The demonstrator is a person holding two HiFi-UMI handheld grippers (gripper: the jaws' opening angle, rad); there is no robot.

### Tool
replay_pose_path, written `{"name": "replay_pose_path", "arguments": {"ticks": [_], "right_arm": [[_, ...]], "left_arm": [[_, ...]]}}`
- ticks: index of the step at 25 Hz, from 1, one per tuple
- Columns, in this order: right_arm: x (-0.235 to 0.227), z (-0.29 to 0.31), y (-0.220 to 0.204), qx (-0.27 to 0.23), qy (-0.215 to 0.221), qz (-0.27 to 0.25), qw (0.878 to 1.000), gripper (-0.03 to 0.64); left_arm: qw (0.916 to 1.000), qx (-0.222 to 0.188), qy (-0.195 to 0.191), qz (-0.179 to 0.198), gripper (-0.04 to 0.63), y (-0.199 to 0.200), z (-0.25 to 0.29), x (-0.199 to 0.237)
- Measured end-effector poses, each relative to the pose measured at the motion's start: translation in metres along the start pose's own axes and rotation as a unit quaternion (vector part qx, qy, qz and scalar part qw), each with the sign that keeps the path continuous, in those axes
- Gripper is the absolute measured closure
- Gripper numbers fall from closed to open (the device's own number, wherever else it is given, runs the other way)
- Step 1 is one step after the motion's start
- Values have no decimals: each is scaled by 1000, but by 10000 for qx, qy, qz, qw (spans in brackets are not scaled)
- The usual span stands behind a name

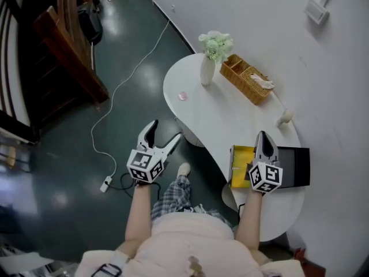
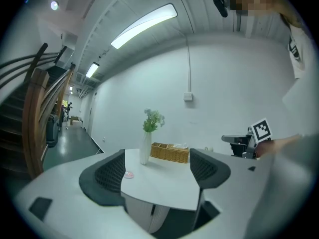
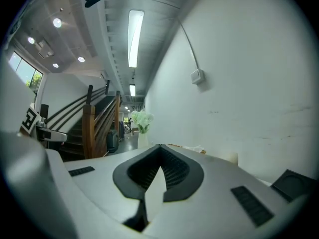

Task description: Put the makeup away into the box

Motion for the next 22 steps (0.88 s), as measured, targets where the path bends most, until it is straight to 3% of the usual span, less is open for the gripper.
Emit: {"name": "replay_pose_path", "arguments": {"ticks": [11, 16, 22], "right_arm": [[4, 106, 20, -218, -658, 112, 9975, 601], [13, 134, 21, -260, -655, 240, 9972, 601], [21, 163, 16, -120, -455, 321, 9984, 601]], "left_arm": [[9967, -136, -757, 246, 204, 13, 141, 80], [9948, 205, -805, 581, 204, 2, 174, 91], [9961, 316, -736, 371, 204, -8, 192, 97]]}}
Point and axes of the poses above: the fingertips, and each gripper's own axes: z forward along the fingers, x to its left, y out of its top, the point moved 4 cm from there along -z, backward along the fingers, and after that the axes turned 14 degrees about z, right-handed, at the moved point
